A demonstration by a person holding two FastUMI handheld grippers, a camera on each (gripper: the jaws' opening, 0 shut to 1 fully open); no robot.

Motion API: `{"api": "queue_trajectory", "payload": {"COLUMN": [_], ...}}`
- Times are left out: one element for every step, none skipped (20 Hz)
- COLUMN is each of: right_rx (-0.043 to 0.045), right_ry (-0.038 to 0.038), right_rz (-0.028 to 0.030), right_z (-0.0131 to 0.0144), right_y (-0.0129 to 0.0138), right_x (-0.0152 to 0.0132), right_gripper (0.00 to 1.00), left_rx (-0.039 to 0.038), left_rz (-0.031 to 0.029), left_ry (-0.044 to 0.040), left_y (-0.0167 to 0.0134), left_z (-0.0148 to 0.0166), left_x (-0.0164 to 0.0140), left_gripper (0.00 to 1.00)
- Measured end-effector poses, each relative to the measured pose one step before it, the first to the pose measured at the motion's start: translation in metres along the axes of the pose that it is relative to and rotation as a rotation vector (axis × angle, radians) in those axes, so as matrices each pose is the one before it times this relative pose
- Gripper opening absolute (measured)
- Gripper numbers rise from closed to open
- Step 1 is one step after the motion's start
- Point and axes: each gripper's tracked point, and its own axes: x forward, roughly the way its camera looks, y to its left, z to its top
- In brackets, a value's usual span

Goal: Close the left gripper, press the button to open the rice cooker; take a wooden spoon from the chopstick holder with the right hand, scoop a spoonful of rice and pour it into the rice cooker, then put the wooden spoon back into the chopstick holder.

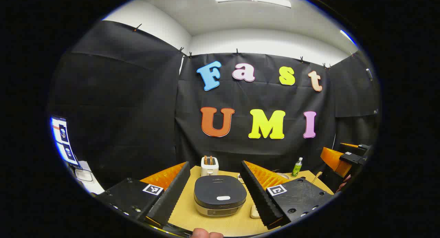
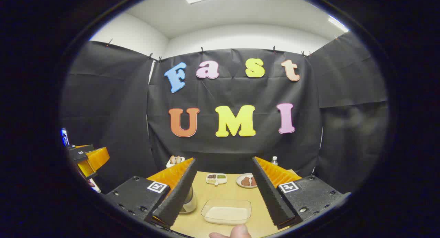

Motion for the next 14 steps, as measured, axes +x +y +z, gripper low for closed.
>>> {"api": "queue_trajectory", "payload": {"right_rx": [-0.00205, -0.00359, -0.00476, -0.00467, -0.00342, -0.00301, -0.00264, -0.00094, 0.00064, 0.00074, 0.00061, -0.00108, -0.00196, -0.00232], "right_ry": [0.00449, -0.00502, -0.01137, -0.008, -0.00411, -0.00013, 0.00278, 0.00599, 0.00639, 0.00429, 0.00097, 0.00087, -0.00059, 0.0003], "right_rz": [0.01404, 0.00596, 0.00169, 0.00417, 0.0054, 0.00308, 0.00165, 0.00146, -0.00039, -0.0027, -0.00395, -0.00451, -0.00502, -0.00297], "right_z": [-0.0005, 0.00308, 0.00422, 0.00288, -0.00056, -0.00066, -0.00169, -0.00274, -0.00277, -0.00117, -0.00015, -0.00116, -0.00125, -0.00012], "right_y": [0.00582, 0.00266, 0.00143, 0.00215, 0.00229, 0.00174, 0.00014, 0.0003, -0.0002, -0.00092, -0.00147, -0.0028, -0.00169, -0.00225], "right_x": [-0.0011, -0.00151, -0.0024, -0.00055, -0.00124, -0.00164, -0.00101, -0.00072, 0.00003, -0.00041, -0.00056, 0.00019, 0.00034, 0.00103], "right_gripper": [1.0, 1.0, 1.0, 1.0, 1.0, 1.0, 1.0, 1.0, 1.0, 1.0, 1.0, 1.0, 1.0, 1.0], "left_rx": [-0.00078, -0.00344, -0.0024, -0.00084, 0.00171, 0.00396, 0.00436, 0.00475, 0.00218, 0.00233, 0.00223, 0.00212, 0.00077, 0.00009], "left_rz": [0.00077, 0.00003, 0.00205, 0.00291, 0.00305, 0.00429, 0.0022, -0.00019, -0.00189, -0.00393, -0.00296, -0.00285, 0.00272, -0.00117], "left_ry": [-0.00032, 0.00008, -0.00217, -0.00145, -0.00118, -0.00238, 0.00254, 0.00369, 0.00354, 0.00179, 0.00368, 0.00093, 0.00002, 0.00333], "left_y": [0.0015, 0.00067, 0.00109, 0.00148, 0.00079, 0.00077, -0.00095, -0.00004, -0.00096, -0.0021, -0.00165, -0.00142, -0.00074, -0.00096], "left_z": [-0.00035, -0.00027, 0.00023, -0.0003, -0.00045, -0.00126, -0.00216, -0.00099, -0.00062, -0.00083, -0.00129, -0.00114, -0.0008, -0.00182], "left_x": [-0.00296, -0.00158, -0.00176, -0.00219, -0.00154, -0.00206, -0.00151, -0.00213, -0.00107, -0.00105, -0.002, 0.00065, 0.0005, 0.00171], "left_gripper": [0.94, 0.94, 0.94, 0.94, 0.94, 0.94, 0.94, 0.94, 0.94, 0.94, 0.94, 0.94, 0.94, 0.94]}}
